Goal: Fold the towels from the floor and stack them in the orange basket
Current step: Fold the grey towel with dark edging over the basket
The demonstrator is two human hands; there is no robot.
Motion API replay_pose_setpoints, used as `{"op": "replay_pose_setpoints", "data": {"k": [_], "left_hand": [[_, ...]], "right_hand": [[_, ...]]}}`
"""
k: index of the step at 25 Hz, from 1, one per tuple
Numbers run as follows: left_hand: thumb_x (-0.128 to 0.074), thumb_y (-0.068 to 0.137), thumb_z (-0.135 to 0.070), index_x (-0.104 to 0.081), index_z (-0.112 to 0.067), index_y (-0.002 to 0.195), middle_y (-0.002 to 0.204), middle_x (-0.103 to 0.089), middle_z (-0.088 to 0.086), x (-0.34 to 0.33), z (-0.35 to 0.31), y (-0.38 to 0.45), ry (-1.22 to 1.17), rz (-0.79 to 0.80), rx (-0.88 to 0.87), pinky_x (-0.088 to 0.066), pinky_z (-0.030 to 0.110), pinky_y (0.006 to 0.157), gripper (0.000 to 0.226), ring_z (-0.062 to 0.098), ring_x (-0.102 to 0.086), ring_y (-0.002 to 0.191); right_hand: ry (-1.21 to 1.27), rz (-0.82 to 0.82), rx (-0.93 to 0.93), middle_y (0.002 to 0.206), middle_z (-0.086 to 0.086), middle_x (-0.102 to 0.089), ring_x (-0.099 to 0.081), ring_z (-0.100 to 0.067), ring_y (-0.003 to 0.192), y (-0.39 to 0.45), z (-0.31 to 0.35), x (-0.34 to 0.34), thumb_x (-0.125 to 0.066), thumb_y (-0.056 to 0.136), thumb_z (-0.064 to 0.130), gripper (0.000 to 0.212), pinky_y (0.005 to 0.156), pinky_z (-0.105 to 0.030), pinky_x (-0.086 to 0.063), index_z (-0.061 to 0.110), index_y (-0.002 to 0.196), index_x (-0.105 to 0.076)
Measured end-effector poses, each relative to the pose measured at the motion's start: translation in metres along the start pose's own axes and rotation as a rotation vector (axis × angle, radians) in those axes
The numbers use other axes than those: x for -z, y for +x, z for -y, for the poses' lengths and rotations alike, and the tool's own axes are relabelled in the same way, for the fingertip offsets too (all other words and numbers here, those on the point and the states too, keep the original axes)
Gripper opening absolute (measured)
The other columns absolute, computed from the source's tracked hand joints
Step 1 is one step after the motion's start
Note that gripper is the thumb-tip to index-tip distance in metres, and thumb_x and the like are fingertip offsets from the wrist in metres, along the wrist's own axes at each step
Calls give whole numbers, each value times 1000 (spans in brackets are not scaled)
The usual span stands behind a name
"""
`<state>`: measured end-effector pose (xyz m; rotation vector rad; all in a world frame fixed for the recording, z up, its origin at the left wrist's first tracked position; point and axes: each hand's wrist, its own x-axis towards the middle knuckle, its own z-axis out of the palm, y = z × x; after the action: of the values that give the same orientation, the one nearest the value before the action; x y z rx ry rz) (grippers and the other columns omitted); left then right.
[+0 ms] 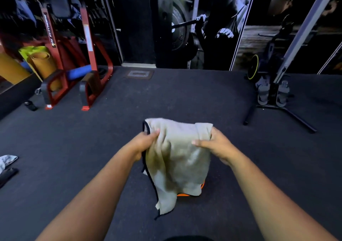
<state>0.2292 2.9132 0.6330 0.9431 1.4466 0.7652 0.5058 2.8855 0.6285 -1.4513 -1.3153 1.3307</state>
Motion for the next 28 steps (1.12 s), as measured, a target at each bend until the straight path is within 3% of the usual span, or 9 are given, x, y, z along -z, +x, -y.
{"op": "replay_pose_setpoints", "data": {"k": [6, 8, 10, 12, 14, 17, 23, 26, 28], "left_hand": [[-78, 85, -50, -77, -10, 93, 87, -78, 12, 4, -15, 5, 30, -194, -248, -63, 45, 67, 41, 33, -76, 84], [-87, 77, -44, -74, -5, 97, 90, -78, 13, 5, -20, 5, 112, -169, -227, -62, 40, 62, 46, 29, -76, 82], [-87, 78, -16, -70, 0, 109, 103, -77, 15, 4, -20, 7, -9, -1, -191, -61, 32, 68, 39, 24, -75, 89], [-80, 81, 1, -68, 0, 114, 105, -76, 14, 7, -21, 7, -127, 99, -226, -61, 28, 74, 36, 23, -73, 93], [-78, 87, -6, -70, -6, 95, 84, -73, 8, 12, -21, 8, 139, -23, -216, -55, 21, 60, 11, 20, -69, 77], [-73, 91, -33, -56, -17, 69, 64, -56, -2, 22, -18, 22, 826, -250, -188, -37, 28, 50, 32, 15, -54, 60], [-55, 103, -43, -56, -10, 80, 72, -57, 1, 9, -22, 19, 404, -306, -197, -40, 30, 57, 40, 20, -55, 69], [-70, 97, -31, -69, -8, 90, 83, -75, 5, 11, -25, 12, 9, -97, -205, -55, 26, 67, 23, 19, -71, 78], [-82, 85, -16, -73, -4, 101, 93, -77, 7, 23, -27, 15, 183, -13, -223, -56, 26, 75, 22, 21, -73, 88]], "right_hand": [[-773, -479, 70, 88, -13, -67, -62, -34, 86, 15, -1, 20, -61, 89, 28, 19, 70, -38, -49, 11, 80, -55], [-516, -465, -39, 94, -11, -71, -65, -31, 90, 20, 4, 21, -54, 94, 28, 20, 73, -34, -48, 15, 81, -62], [236, -316, -159, 104, -4, -73, -67, -23, 96, 21, 9, 20, -61, 95, 28, 14, 82, -35, -50, 20, 101, -71], [544, -158, -105, 116, -4, -72, -69, -21, 104, 19, 2, 27, -74, 90, 30, 37, 89, -39, -52, 16, 123, -64], [168, -53, -53, 101, -3, -74, -71, -15, 89, 14, -6, 34, -79, 84, 14, 29, 77, -24, -54, 13, 110, -65], [-539, -233, -26, 64, 6, -55, -51, -13, 59, 15, -17, 35, -70, 83, 14, 17, 56, -28, -43, 12, 71, -58], [-53, -332, -76, 90, -4, -73, -67, -17, 81, 24, -5, 24, -56, 102, 35, 27, 70, -32, -50, 12, 97, -70], [142, -336, -54, 81, -3, -69, -62, -15, 73, 23, -2, 27, -64, 99, 32, 25, 63, -28, -47, 8, 93, -65], [189, -253, -56, 92, -8, -74, -67, -18, 81, 20, -3, 34, -74, 92, 21, 16, 69, -29, -51, 8, 98, -67]]}}
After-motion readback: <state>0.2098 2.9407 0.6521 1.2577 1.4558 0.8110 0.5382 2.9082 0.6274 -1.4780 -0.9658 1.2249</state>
